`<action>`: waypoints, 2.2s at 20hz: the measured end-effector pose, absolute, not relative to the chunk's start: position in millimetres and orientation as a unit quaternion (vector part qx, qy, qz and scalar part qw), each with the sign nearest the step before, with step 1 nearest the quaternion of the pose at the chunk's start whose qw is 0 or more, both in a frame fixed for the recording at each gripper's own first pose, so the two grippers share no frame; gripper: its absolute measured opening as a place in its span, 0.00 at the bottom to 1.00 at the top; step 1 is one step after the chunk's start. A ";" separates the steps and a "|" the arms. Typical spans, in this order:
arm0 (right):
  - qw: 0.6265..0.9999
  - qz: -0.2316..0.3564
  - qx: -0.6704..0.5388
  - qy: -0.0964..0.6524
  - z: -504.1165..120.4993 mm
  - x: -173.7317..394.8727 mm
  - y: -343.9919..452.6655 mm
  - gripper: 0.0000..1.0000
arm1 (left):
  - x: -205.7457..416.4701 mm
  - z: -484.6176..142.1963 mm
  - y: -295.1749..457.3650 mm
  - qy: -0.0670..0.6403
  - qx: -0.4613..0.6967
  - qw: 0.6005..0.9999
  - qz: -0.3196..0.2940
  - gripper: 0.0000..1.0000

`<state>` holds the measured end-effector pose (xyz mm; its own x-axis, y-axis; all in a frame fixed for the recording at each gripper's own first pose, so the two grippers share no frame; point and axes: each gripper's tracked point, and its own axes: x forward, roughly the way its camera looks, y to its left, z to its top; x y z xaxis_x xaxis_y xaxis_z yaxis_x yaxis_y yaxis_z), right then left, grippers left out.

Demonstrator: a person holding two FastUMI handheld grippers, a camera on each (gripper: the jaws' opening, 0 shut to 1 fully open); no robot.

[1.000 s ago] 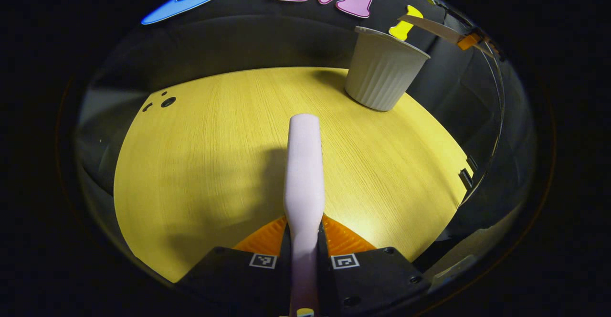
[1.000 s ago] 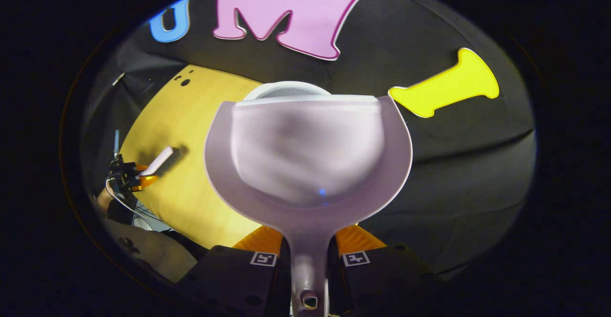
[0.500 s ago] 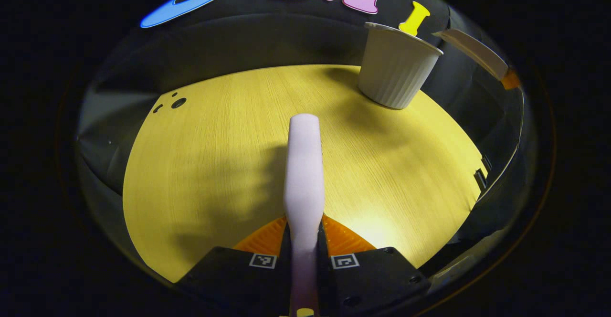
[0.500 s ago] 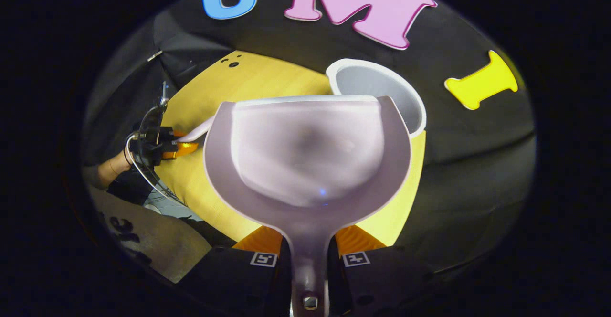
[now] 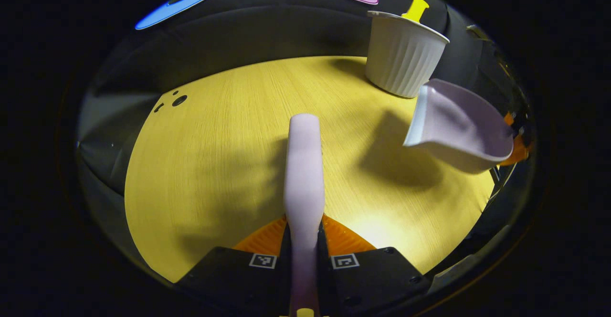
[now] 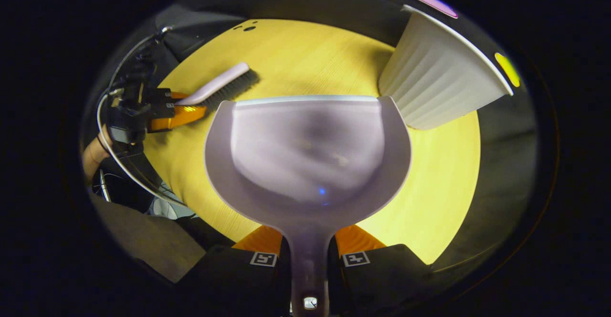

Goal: Pick up the small broom and dustpan from the desktop, sweep the trash into the dustpan with the broom, and then empty the trash into the garbage bin.

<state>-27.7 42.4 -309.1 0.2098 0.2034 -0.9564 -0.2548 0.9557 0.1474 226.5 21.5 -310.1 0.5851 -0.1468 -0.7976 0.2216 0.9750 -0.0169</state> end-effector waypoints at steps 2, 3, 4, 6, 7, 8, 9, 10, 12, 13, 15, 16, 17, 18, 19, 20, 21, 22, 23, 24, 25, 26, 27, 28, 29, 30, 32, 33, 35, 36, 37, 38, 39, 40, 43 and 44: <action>0.780 0.136 -0.005 0.611 -333.2 -23.4 49.9 0.35 | 228.5 -314.3 24.0 0.445 0.048 0.889 -0.099 0.30; 0.782 0.128 -0.001 0.610 -343.3 -19.7 50.5 0.35 | 228.9 -315.3 23.7 0.445 0.048 0.889 -0.098 0.27; 0.784 0.118 0.001 0.610 -355.1 -15.8 50.0 0.35 | 229.4 -316.5 23.9 0.446 0.048 0.889 -0.097 0.27; 0.788 0.102 0.003 0.608 -367.6 -9.2 49.7 0.35 | 230.1 -320.4 24.0 0.449 0.054 0.887 -0.091 0.29; 0.789 0.097 0.005 0.607 -371.6 -5.7 50.3 0.35 | 232.3 -320.2 25.7 0.447 0.058 0.888 -0.087 0.30; 0.789 0.092 0.008 0.607 -373.6 -8.0 51.4 0.35 | 235.6 -319.9 25.6 0.445 0.060 0.890 -0.084 0.27; 0.788 0.088 0.008 0.609 -375.9 -7.5 52.6 0.35 | 236.3 -320.2 25.1 0.444 0.061 0.890 -0.081 0.27; 0.786 0.088 0.008 0.612 -378.6 -5.3 53.5 0.35 | 238.2 -320.3 25.3 0.444 0.063 0.890 -0.076 0.27; 0.786 0.088 0.020 0.611 -381.5 -4.2 57.0 0.35 | 239.8 -320.7 25.6 0.444 0.070 0.890 -0.069 0.31; 0.784 0.088 0.025 0.614 -382.0 -3.7 59.4 0.36 | 240.4 -320.9 24.4 0.445 0.072 0.890 -0.069 0.30; 0.783 0.085 0.026 0.615 -383.7 -1.3 61.4 0.37 | 240.5 -321.5 24.7 0.448 0.078 0.888 -0.069 0.29; 0.784 0.084 0.022 0.615 -383.6 -2.9 59.7 0.37 | 240.5 -321.8 25.0 0.449 0.079 0.887 -0.068 0.33; 0.782 0.083 0.018 0.617 -383.8 -4.7 58.5 0.37 | 239.4 -321.6 24.8 0.451 0.080 0.886 -0.068 0.26; 0.781 0.084 0.016 0.619 -384.4 -7.4 57.8 0.32 | 239.8 -319.4 25.6 0.448 0.083 0.888 -0.067 0.30; 0.781 0.084 0.017 0.619 -383.3 -7.7 58.6 0.35 | 239.6 -318.4 25.4 0.447 0.086 0.888 -0.067 0.29; 0.780 0.085 0.017 0.620 -380.7 -8.1 57.9 0.42 | 239.4 -315.2 25.7 0.446 0.090 0.888 -0.066 0.31; 0.780 0.083 0.019 0.620 -378.9 -9.1 57.7 0.42 | 238.1 -312.9 26.3 0.445 0.095 0.888 -0.065 0.31; 0.780 0.083 0.021 0.620 -374.9 -12.3 57.1 0.42 | 238.0 -308.2 25.6 0.441 0.099 0.890 -0.065 0.32; 0.782 0.083 0.025 0.618 -367.0 -12.7 55.5 0.42 | 235.8 -303.1 24.9 0.437 0.102 0.891 -0.066 0.31; 0.787 0.083 0.029 0.611 -357.1 -13.0 53.4 0.42 | 233.8 -297.6 23.8 0.432 0.103 0.893 -0.068 0.33; 0.793 0.084 0.032 0.603 -346.8 -11.5 51.4 0.42 | 231.6 -290.1 24.6 0.427 0.104 0.896 -0.067 0.33; 0.802 0.085 0.035 0.590 -333.8 -10.1 49.0 0.42 | 229.6 -280.8 25.1 0.419 0.101 0.900 -0.067 0.34; 0.812 0.084 0.037 0.577 -320.2 -6.6 45.8 0.42 | 227.3 -269.4 24.4 0.410 0.096 0.904 -0.067 0.34; 0.822 0.083 0.039 0.562 -306.0 -4.5 42.4 0.42 | 225.8 -257.3 24.1 0.400 0.090 0.910 -0.066 0.35; 0.833 0.083 0.041 0.545 -292.5 -0.9 40.1 0.41 | 224.1 -245.1 23.7 0.389 0.083 0.915 -0.064 0.35; 0.845 0.085 0.042 0.526 -277.1 2.1 38.6 0.41 | 224.6 -232.9 25.2 0.376 0.074 0.921 -0.063 0.35; 0.876 0.089 0.038 0.473 -245.1 13.2 37.9 0.42 | 225.2 -199.3 23.4 0.341 0.055 0.936 -0.062 0.35; 0.894 0.094 0.037 0.437 -225.9 21.5 41.1 0.42 | 225.5 -182.8 22.8 0.320 0.047 0.944 -0.060 0.35; 0.923 0.105 0.036 0.369 -187.9 32.3 48.3 0.37 | 228.0 -143.0 21.4 0.266 0.030 0.962 -0.053 0.35; 0.933 0.107 0.038 0.342 -172.3 35.9 51.4 0.42 | 229.6 -121.2 17.4 0.238 0.018 0.970 -0.055 0.35; 0.941 0.104 0.042 0.318 -158.9 40.5 53.0 0.42 | 227.7 -103.4 13.4 0.210 0.008 0.976 -0.058 0.35; 0.949 0.102 0.048 0.294 -144.5 42.3 53.6 0.41 | 226.4 -85.7 11.4 0.189 0.002 0.980 -0.060 0.35; 0.956 0.100 0.053 0.271 -131.3 44.7 54.5 0.38 | 221.7 -72.3 9.8 0.172 -0.003 0.983 -0.060 0.36; 0.962 0.099 0.055 0.249 -119.1 48.7 55.0 0.40 | 218.7 -59.3 7.5 0.158 -0.005 0.986 -0.059 0.36; 0.973 0.102 0.037 0.206 -95.9 48.0 56.0 0.40 | 207.4 -35.4 1.1 0.131 -0.011 0.990 -0.057 0.37; 0.974 0.106 0.032 0.197 -90.6 46.1 59.3 0.40 | 204.7 -29.4 -1.2 0.123 -0.014 0.991 -0.057 0.37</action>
<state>46.1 59.3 -90.6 0.8999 0.2197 -0.3767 -0.1942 0.9753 0.1050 204.7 -1.2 -29.4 0.9631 -0.1163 -0.2427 0.1096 0.9931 -0.0410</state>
